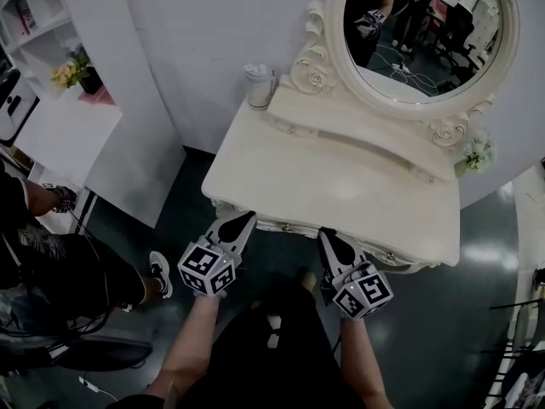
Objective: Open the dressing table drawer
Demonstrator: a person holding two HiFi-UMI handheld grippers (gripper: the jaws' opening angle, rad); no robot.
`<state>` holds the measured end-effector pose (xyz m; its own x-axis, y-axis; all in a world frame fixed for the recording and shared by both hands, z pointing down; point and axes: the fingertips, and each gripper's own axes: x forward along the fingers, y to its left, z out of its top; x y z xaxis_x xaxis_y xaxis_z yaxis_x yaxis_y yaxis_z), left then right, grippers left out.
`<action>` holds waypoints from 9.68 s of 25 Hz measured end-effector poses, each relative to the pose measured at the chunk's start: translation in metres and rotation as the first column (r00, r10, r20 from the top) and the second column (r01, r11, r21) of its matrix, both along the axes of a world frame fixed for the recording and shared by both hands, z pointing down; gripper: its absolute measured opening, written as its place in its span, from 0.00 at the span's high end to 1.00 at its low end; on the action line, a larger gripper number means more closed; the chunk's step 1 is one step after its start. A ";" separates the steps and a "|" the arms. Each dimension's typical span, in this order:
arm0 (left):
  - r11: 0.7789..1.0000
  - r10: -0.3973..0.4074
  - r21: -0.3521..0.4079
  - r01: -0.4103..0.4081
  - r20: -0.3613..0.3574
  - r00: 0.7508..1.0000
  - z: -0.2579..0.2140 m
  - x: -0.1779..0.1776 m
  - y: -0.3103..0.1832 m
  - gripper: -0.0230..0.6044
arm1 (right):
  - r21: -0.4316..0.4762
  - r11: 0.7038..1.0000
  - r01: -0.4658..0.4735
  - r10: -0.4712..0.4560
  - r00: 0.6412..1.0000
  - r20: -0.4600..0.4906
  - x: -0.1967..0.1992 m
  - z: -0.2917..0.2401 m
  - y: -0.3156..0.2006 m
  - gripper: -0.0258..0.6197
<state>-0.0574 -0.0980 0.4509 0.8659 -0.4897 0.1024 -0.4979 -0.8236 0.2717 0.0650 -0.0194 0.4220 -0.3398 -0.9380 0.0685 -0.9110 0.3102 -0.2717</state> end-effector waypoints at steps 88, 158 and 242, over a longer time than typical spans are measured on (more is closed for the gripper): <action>0.972 -0.129 -0.147 0.183 0.318 0.939 0.134 0.205 -0.294 0.78 | -0.248 0.950 0.187 -0.182 0.982 0.041 0.110 0.140 -0.282 0.95; 0.952 -0.104 -0.239 0.189 0.329 0.939 0.136 0.162 -0.232 0.79 | -0.220 0.961 0.167 -0.152 0.985 0.084 0.110 0.120 -0.255 0.95; 0.995 -0.095 0.006 0.095 -0.005 0.995 -0.092 0.163 -0.237 0.96 | 0.109 0.984 0.140 -0.126 0.984 -0.125 0.121 -0.088 -0.264 0.96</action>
<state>0.1052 -0.3350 0.3590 0.8156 -0.5708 0.0951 -0.5731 -0.7740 0.2691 0.1860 -0.2835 0.3341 -0.4582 -0.8888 0.0081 -0.8829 0.4540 -0.1199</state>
